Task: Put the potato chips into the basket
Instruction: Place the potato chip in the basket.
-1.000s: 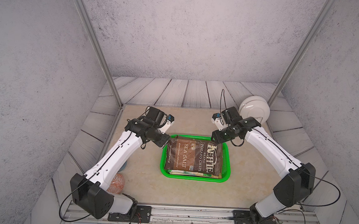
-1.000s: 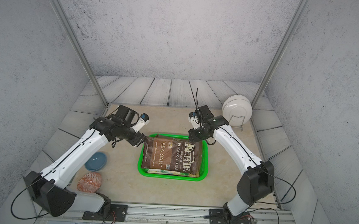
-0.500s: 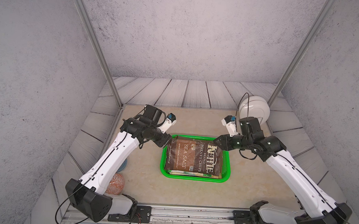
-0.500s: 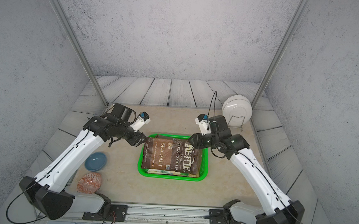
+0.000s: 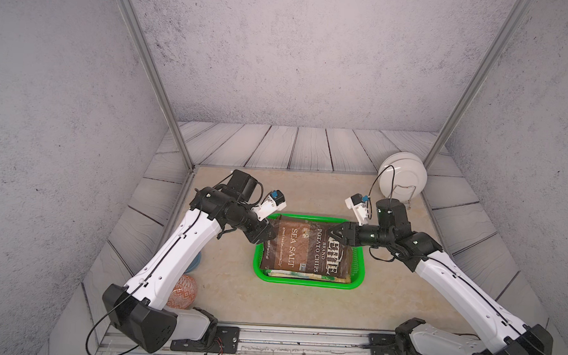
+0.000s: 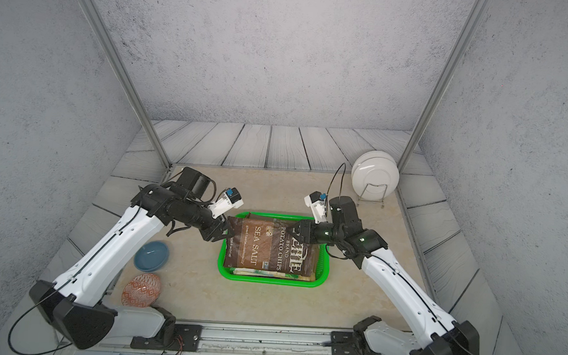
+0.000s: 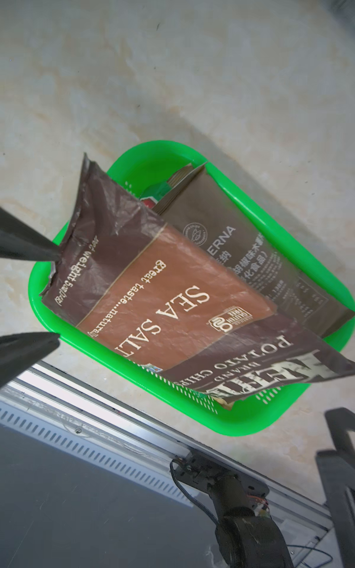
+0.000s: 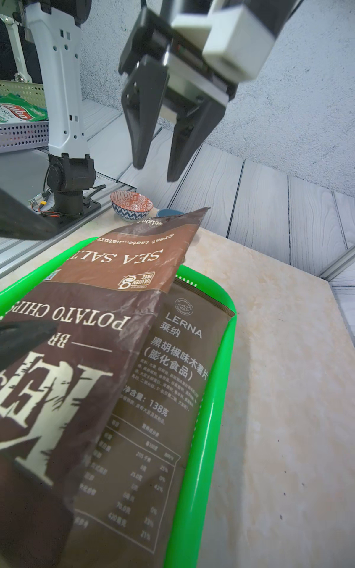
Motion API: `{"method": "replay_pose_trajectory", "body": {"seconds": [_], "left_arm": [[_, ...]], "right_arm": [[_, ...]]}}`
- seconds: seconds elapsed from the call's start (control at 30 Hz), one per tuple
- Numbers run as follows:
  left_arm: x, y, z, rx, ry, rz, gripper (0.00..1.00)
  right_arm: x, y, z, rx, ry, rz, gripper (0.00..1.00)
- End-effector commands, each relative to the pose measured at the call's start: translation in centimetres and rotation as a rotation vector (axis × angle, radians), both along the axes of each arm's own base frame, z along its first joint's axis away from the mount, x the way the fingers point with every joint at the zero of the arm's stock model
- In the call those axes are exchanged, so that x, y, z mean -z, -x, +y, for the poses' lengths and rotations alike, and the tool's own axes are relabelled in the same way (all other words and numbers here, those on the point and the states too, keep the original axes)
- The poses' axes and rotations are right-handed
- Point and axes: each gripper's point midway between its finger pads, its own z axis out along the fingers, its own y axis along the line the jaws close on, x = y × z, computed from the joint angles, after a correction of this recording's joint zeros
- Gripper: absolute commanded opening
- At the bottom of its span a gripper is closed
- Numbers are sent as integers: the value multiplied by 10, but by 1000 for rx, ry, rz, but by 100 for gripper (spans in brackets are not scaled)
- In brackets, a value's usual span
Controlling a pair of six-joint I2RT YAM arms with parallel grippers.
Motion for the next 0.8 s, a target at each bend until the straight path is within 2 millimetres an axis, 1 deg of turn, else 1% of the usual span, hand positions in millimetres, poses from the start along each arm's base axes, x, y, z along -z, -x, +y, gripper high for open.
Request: {"method": "replay_pose_trajectory", "body": {"seconds": [0.0,0.2,0.43,0.53,0.67,0.77], "left_arm": [[15,-12,-1,-11,-31,-1,46],[38,-39,0,-69,-90,-28,48],[63,-55,7,-125,-162,-16,48],[73,-62,11,-154,-195,-19,48],[86,-65,18,-172,-237,-9,48],[92,-63,20,-164,-248,1,48]], "right_arm": [[4,-15,8,5,-12,-11,46],[33,-36,13,4,70,27,46],[77,-56,15,-9,194,84,45],[92,-65,16,-9,229,96,45],[106,-71,15,-7,270,113,45],[108,-73,15,-4,274,120,45]]}}
